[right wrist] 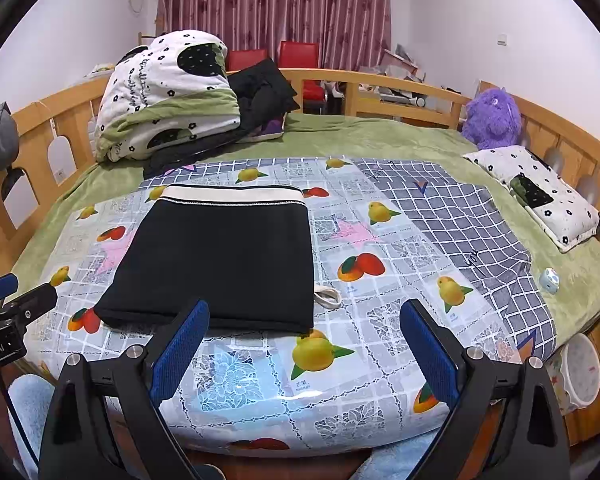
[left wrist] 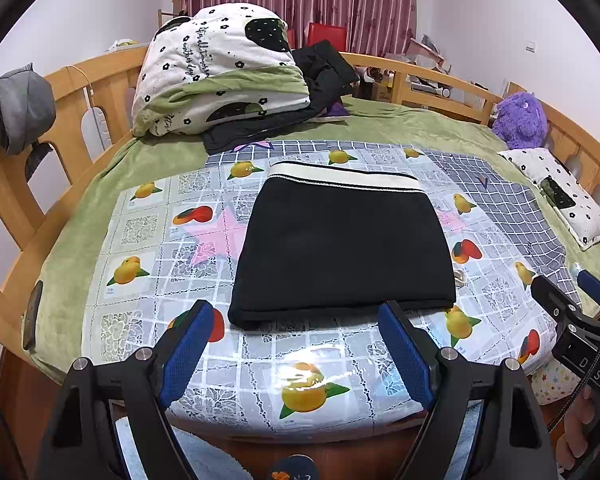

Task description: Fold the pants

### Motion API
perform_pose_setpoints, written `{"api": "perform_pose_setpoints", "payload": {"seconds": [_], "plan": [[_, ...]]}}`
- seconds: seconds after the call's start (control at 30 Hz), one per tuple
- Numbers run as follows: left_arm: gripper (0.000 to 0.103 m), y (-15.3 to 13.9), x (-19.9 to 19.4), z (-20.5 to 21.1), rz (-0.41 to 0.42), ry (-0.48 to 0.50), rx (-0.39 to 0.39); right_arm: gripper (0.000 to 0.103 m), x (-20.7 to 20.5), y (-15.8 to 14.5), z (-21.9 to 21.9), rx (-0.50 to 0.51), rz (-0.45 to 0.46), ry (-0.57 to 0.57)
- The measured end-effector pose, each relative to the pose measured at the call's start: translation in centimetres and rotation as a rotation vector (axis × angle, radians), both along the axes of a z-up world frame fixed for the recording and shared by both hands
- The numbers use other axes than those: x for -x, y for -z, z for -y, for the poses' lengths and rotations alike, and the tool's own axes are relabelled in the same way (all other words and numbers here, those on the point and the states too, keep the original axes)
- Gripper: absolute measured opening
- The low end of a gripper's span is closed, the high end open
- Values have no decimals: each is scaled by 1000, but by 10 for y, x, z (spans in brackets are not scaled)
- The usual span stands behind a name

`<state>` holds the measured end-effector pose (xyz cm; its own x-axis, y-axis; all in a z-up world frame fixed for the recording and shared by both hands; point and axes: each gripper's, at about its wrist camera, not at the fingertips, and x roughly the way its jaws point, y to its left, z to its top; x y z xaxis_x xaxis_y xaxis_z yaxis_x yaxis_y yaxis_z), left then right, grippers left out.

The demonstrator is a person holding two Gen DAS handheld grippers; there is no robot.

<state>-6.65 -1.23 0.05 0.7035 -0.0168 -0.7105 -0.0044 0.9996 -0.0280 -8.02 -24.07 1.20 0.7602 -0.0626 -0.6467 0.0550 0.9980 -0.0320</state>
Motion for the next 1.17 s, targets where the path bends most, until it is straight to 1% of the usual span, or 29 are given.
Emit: {"api": "perform_pose_setpoints", "payload": {"seconds": [1.03,1.17], "plan": [[83,-7,-3,2,10,-3,4,95,0,-1,-5,-3,-1,25],[83,-8,-3,3,18,19,-10,95,0,-2,-6,-8,0,29]]}}
